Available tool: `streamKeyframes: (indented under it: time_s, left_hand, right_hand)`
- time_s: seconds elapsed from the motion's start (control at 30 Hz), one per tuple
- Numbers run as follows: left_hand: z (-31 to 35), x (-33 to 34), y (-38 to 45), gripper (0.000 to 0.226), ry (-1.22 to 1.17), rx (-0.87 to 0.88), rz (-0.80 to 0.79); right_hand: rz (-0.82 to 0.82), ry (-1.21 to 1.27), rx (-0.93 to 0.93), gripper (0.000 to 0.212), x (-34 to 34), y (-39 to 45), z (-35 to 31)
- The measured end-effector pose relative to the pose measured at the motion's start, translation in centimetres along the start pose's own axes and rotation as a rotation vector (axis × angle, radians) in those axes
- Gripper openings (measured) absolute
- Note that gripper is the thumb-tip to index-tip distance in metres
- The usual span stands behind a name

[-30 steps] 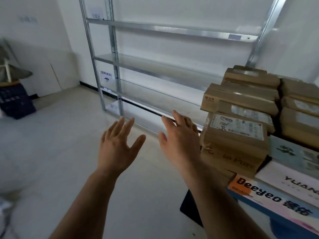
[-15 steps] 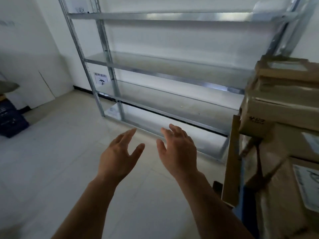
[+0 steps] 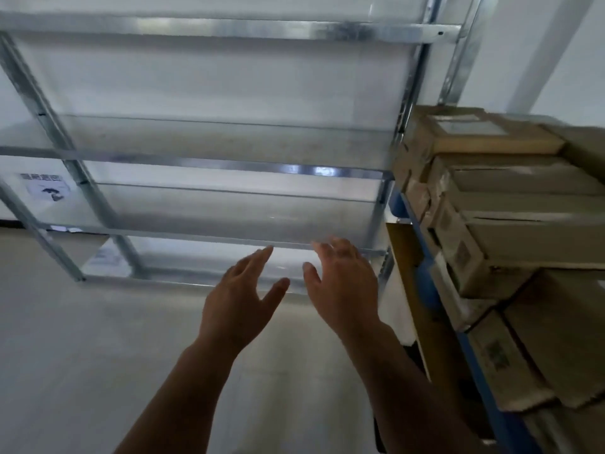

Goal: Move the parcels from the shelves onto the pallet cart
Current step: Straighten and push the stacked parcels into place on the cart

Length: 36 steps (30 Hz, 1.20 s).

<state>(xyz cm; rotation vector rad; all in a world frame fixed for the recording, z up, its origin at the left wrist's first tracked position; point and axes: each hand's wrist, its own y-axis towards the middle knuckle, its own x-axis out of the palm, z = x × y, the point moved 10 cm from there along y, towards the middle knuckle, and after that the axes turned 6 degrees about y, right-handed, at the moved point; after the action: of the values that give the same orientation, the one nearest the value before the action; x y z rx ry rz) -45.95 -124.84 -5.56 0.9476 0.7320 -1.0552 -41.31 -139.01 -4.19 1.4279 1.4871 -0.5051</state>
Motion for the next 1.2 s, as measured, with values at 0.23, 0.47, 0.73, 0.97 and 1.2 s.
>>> streamKeyframes:
  time_s: [0.23, 0.47, 0.73, 0.97, 1.2]
  left_hand:
    - [-1.3, -0.2, 8.0, 0.068, -0.074, 0.222, -0.073]
    - [0.6, 3.1, 14.2, 0.066, -0.165, 0.403, -0.185]
    - [7.0, 9.4, 22.6, 0.067, -0.135, 0.576, -0.282]
    - [12.5, 12.0, 33.1, 0.066, -0.124, 0.668, -0.279]
    - [18.5, 16.0, 39.4, 0.069, -0.222, 0.801, -0.387]
  right_hand:
    - [0.115, -0.041, 0.152, 0.047, -0.2, 4.8, -0.9]
    - [0.162, -0.136, 0.309, 0.046, 0.2, 7.6, 1.8]
    - [0.359, -0.186, 0.407, 0.038, -0.9, 12.9, 8.2]
    - [0.513, -0.215, 0.455, 0.029, -4.3, 20.3, 13.9]
    - [0.689, -0.358, 0.547, 0.036, -9.2, 23.3, 17.3]
